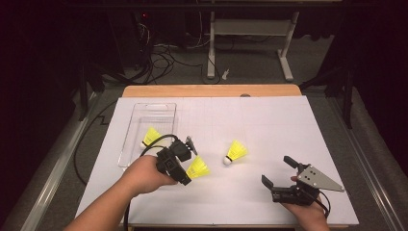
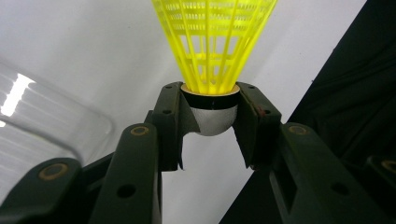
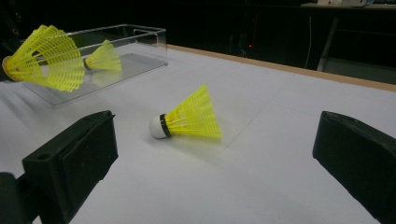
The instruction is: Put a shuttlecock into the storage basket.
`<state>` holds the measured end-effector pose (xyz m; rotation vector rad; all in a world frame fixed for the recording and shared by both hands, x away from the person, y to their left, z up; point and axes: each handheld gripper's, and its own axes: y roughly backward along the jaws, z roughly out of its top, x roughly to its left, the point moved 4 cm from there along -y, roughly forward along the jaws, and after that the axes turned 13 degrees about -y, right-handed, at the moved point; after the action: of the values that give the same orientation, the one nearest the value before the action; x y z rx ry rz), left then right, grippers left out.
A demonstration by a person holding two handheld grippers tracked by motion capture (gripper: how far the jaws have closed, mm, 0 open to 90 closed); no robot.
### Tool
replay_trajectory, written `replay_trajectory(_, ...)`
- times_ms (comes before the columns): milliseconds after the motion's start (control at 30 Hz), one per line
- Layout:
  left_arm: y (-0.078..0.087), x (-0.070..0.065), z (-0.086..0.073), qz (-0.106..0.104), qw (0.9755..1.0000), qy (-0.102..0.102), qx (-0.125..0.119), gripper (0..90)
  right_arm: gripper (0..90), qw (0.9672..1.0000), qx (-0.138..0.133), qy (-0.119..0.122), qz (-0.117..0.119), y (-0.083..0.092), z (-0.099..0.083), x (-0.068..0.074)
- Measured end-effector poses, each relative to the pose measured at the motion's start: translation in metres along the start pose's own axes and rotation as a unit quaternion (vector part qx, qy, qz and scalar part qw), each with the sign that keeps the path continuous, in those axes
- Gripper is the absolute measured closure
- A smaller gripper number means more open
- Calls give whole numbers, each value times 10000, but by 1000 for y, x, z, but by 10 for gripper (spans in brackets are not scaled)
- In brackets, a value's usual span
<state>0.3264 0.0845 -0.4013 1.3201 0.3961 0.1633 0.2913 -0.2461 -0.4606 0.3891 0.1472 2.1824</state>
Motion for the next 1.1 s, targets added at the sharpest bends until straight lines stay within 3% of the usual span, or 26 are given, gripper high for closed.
replay_trajectory(500, 32, 12, -11, 135, 9995, 166, -237, 647, 7, 10000, 14, -4, 1, 0, 0, 0)
replay_trajectory(700, 37, 17, -17, 149, 9989, 327, -300, 646, 7, 10000, 15, -9, -1, 0, 0, 0)
replay_trajectory(1100, 42, 22, -25, 223, 9988, 354, -240, 646, 7, 10000, 18, -4, 1, 0, 0, 0)
